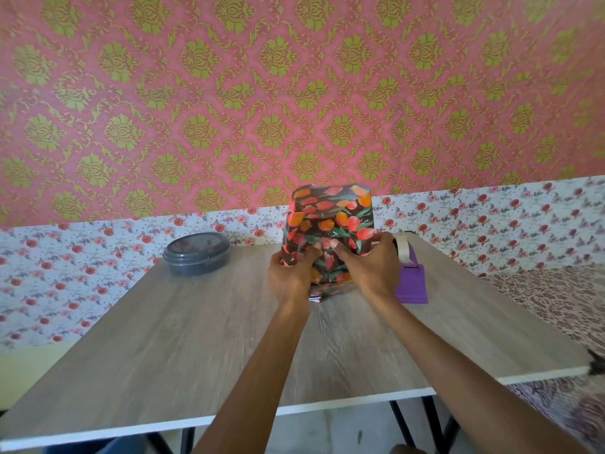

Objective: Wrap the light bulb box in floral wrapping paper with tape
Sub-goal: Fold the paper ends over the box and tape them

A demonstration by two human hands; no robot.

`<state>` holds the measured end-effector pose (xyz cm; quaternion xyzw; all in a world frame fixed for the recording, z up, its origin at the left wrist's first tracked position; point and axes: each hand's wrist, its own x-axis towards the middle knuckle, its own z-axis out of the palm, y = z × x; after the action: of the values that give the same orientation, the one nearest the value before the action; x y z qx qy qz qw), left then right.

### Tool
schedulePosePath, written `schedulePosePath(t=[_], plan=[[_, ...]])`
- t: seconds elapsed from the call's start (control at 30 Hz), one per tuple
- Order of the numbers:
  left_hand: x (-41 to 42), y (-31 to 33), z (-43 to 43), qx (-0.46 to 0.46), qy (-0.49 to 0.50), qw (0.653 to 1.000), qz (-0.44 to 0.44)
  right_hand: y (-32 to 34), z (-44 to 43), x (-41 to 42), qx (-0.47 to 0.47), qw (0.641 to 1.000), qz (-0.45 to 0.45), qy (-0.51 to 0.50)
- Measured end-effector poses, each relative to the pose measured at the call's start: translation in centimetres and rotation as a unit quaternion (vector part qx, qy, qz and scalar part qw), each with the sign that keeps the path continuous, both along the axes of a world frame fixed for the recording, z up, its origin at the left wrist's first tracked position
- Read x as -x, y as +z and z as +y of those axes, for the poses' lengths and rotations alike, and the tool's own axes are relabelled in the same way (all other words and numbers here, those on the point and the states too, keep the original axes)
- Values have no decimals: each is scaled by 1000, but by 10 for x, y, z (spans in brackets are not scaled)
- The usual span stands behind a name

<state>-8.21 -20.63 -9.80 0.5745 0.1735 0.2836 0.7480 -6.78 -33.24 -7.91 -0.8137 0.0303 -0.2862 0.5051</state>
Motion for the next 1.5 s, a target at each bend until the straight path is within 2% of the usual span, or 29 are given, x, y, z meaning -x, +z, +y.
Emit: schedulePosePath(t=[0.2,0.33,0.4,0.6,0.77,0.87,1.07,1.23,1.4,1.5], plan=[[3,4,3,-55,28,998,3,3,1,-4,-18,1000,-5,18],[8,8,10,-139,88,986,-1,2,1,-4,-13,998,-58,32],[12,11,11,-154,99,983,-16,3,0,-1,1,995,-84,48],[10,22,29,-157,7,988,14,8,-4,4,22,996,-87,19],[19,27,33,-171,-35,984,-33,8,-5,5,77,986,-141,52],[21,33,36,-194,-11,981,-20,8,-6,0,105,983,-146,46],[30,42,32,-258,64,964,-26,8,-6,0,90,985,-139,42],[35,48,31,-343,112,931,-52,16,-7,2,98,979,-174,50],[36,56,33,-352,145,924,-39,20,-12,-4,51,986,-154,40],[36,57,34,-355,154,922,-24,22,-14,-3,61,981,-179,37]])
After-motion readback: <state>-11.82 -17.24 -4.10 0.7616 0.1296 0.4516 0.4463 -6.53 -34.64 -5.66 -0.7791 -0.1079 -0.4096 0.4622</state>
